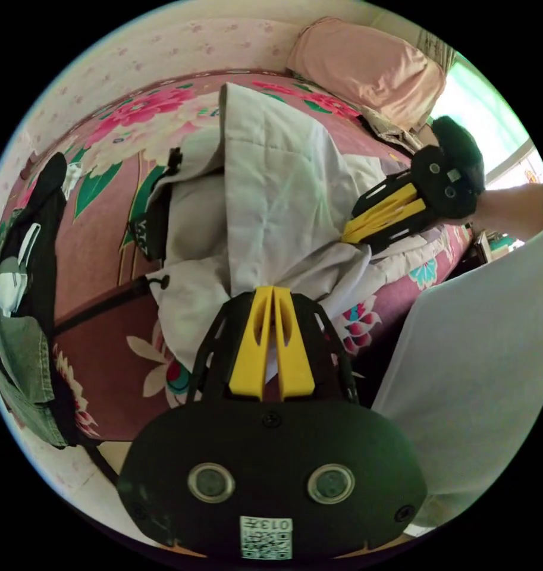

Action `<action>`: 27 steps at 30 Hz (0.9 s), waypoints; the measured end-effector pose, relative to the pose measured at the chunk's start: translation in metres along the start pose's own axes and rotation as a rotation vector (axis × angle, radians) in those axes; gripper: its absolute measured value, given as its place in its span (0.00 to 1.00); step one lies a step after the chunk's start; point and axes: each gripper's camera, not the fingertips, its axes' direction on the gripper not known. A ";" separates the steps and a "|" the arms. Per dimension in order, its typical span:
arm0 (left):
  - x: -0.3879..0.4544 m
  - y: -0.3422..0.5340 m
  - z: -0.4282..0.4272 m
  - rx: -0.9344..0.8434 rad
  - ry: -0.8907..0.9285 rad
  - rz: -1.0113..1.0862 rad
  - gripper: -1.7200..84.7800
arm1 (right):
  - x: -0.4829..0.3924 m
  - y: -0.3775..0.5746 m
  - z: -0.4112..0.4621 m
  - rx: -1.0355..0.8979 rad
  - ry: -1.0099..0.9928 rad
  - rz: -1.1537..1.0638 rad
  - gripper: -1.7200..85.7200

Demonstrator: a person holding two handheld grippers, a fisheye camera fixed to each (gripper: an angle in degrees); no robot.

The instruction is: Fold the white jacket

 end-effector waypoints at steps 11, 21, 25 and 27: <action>-0.052 0.044 -0.040 0.338 -0.016 -0.310 0.02 | 0.121 -0.138 -0.066 0.255 -0.193 0.094 0.04; -0.186 0.042 0.065 0.278 0.541 -0.645 0.12 | 0.183 -0.279 0.061 0.036 -0.416 0.049 0.12; -0.173 0.045 0.095 0.297 0.705 -0.639 0.12 | 0.239 -0.313 0.134 -0.106 -0.693 0.162 0.12; -0.162 0.042 0.107 0.321 0.759 -0.626 0.11 | 0.249 -0.327 0.161 -0.188 -0.741 0.167 0.12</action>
